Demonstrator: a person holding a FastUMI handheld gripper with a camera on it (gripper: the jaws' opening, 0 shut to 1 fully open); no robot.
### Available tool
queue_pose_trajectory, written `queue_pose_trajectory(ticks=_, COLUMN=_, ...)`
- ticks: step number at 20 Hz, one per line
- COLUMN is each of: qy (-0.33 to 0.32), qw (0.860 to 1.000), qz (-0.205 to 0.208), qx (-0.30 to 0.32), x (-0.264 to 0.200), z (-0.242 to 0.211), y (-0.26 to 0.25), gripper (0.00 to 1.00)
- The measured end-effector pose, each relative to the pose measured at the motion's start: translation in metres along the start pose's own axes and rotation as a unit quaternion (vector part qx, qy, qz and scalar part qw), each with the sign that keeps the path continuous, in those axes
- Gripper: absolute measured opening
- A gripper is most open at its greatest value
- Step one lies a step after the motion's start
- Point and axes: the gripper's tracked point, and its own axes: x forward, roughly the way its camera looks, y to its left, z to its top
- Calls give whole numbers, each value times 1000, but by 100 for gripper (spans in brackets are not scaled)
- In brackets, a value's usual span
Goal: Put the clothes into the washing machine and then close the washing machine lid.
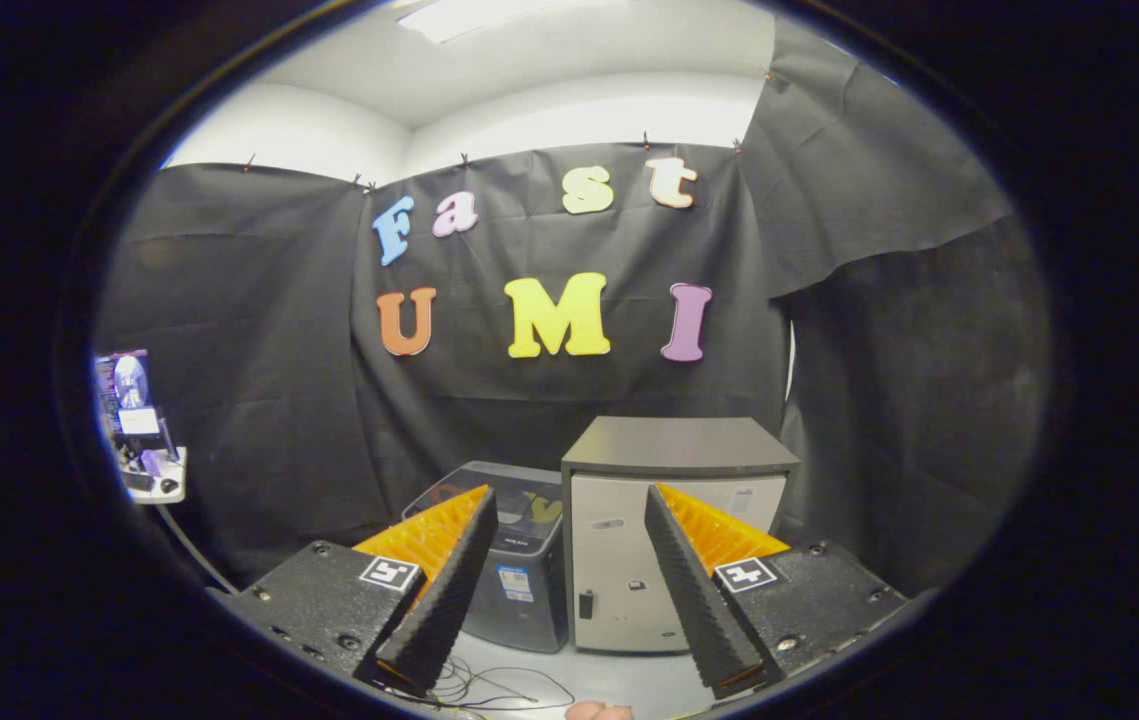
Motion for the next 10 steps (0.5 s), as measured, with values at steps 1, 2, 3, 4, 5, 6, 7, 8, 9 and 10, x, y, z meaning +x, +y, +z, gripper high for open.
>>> queue_pose_trajectory(ticks=1, qy=0, qw=1000, qz=1, qx=0, x=0, z=0, y=0, gripper=93)
queue_pose_trajectory(ticks=2, qy=1, qw=1000, qz=1, qx=-1, x=-1, z=-1, y=-1, gripper=92)
queue_pose_trajectory(ticks=3, qy=1, qw=1000, qz=1, qx=-2, x=-1, z=-2, y=-1, gripper=92)
queue_pose_trajectory(ticks=4, qy=1, qw=1000, qz=1, qx=-2, x=-2, z=-2, y=-1, gripper=93)
queue_pose_trajectory(ticks=5, qy=1, qw=1000, qz=2, qx=-1, x=-2, z=-1, y=0, gripper=93)
queue_pose_trajectory(ticks=6, qy=1, qw=1000, qz=3, qx=0, x=-2, z=-1, y=1, gripper=92)
queue_pose_trajectory(ticks=7, qy=2, qw=1000, qz=2, qx=1, x=-2, z=-1, y=1, gripper=93)
queue_pose_trajectory(ticks=8, qy=2, qw=1000, qz=1, qx=3, x=-3, z=-1, y=1, gripper=93)
queue_pose_trajectory(ticks=9, qy=1, qw=1000, qz=1, qx=5, x=-2, z=-1, y=3, gripper=93)
queue_pose_trajectory(ticks=10, qy=1, qw=1000, qz=1, qx=5, x=-1, z=-1, y=4, gripper=93)
